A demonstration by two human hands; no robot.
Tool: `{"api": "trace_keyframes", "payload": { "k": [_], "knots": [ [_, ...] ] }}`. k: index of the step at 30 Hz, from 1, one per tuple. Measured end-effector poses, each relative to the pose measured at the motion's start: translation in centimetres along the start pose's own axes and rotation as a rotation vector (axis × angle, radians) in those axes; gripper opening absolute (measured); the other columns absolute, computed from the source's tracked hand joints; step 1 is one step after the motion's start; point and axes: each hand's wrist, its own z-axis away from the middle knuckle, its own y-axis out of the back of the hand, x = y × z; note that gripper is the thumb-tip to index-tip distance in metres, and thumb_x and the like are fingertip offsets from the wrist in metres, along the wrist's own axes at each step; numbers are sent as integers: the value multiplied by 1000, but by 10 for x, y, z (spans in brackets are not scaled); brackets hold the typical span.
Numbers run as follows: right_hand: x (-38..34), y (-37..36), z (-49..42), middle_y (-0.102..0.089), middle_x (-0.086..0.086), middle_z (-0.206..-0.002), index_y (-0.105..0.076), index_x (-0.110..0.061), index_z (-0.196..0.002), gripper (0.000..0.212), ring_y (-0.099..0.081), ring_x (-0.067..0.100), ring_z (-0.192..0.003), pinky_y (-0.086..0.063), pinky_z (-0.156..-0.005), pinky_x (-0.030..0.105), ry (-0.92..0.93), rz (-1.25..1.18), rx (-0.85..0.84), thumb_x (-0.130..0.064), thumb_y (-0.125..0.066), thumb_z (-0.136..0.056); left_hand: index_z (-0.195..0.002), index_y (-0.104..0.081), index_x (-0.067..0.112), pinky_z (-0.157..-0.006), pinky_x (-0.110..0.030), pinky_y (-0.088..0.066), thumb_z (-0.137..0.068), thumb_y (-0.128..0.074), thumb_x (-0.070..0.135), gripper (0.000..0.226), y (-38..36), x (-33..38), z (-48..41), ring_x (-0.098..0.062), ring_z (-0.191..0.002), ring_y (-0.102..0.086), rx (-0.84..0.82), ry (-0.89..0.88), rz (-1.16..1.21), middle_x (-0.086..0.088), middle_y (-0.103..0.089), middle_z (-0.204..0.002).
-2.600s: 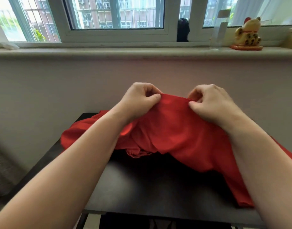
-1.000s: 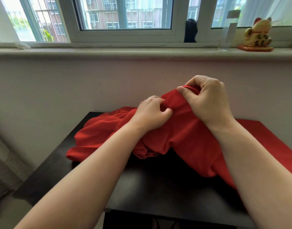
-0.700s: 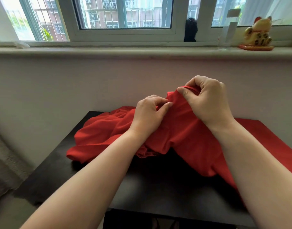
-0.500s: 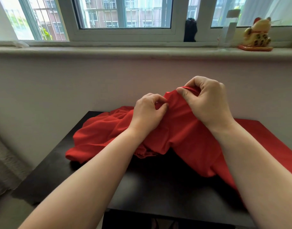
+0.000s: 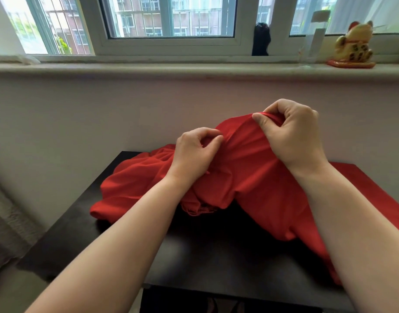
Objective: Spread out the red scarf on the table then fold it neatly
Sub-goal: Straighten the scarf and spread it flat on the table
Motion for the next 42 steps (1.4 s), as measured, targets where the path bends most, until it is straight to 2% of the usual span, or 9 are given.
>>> {"api": "trace_keyframes", "payload": {
  "k": [3, 6, 10, 14, 16, 23, 32, 37, 42],
  "knots": [
    [2, 1, 0, -66, -4, -68, -67, -16, -75, 23, -63, 18, -69, -52, -68, 39, -3, 8, -9, -39, -68, -80, -83, -67, 15, -73, -11, -43, -78, -58, 2, 17, 5, -11, 2, 5, -69, -50, 12, -108, -124, 13, -55, -76],
    [-1, -4, 0, -65, -4, -67, -66, -17, -75, 24, -62, 19, -68, -52, -67, 41, 7, 0, -32, -40, -66, -80, -73, -68, 3, -66, -30, -48, -72, -49, -2, 20, 7, -17, -10, -25, -70, -54, -5, -279, -429, -12, -53, -79],
    [-5, -9, 2, -65, -3, -67, -65, -17, -75, 24, -62, 20, -68, -51, -67, 42, 25, 3, -26, -40, -66, -80, -63, -56, -3, -63, -44, -49, -71, -47, -1, 13, 12, -8, -24, -35, -68, -51, 88, -280, -642, -19, -54, -83],
    [-4, -9, 2, -66, -2, -67, -65, -17, -75, 24, -62, 21, -68, -51, -67, 41, 22, 15, -9, -41, -66, -80, -80, -66, 9, -76, -40, -46, -86, -46, 39, 37, -4, 0, 0, -30, -79, -56, 32, -325, -610, -10, -58, -90],
    [-4, -9, 2, -66, -2, -67, -65, -18, -74, 24, -62, 20, -67, -51, -66, 41, 29, 19, -9, -41, -65, -80, -79, -68, 12, -75, -37, -46, -84, -46, 47, 41, -12, -2, 8, -29, -77, -57, 28, -296, -609, -8, -60, -88],
    [-4, -4, 2, -65, -2, -66, -66, -16, -75, 24, -62, 19, -66, -51, -65, 40, 23, 10, 0, -40, -66, -81, -67, -61, 9, -69, -35, -46, -72, -49, 29, 24, -19, -5, 4, -33, -71, -59, -27, -203, -522, -10, -62, -84],
    [-1, -8, 4, -66, -1, -67, -65, -15, -75, 26, -63, 21, -67, -52, -65, 42, 12, 23, -5, -40, -65, -81, -72, -52, 6, -65, -37, -44, -63, -44, 12, 14, -11, -16, 4, -38, -69, -55, -80, -201, -552, -13, -57, -82],
    [-1, -8, 4, -66, 0, -67, -65, -15, -74, 26, -62, 20, -66, -51, -65, 40, 23, 17, 11, -40, -65, -81, -63, -40, 16, -61, -30, -37, -76, -48, 29, 20, -8, -10, 1, -30, -62, -52, 5, -268, -460, 0, -43, -71],
    [-7, -12, 6, -66, -2, -67, -66, -16, -74, 25, -63, 20, -66, -51, -65, 40, 38, 12, 4, -40, -65, -81, -70, -57, 10, -66, -30, -40, -88, -43, 48, 45, -19, 0, 0, -25, -69, -54, -18, -311, -366, -6, -57, -77]
  ]
}}
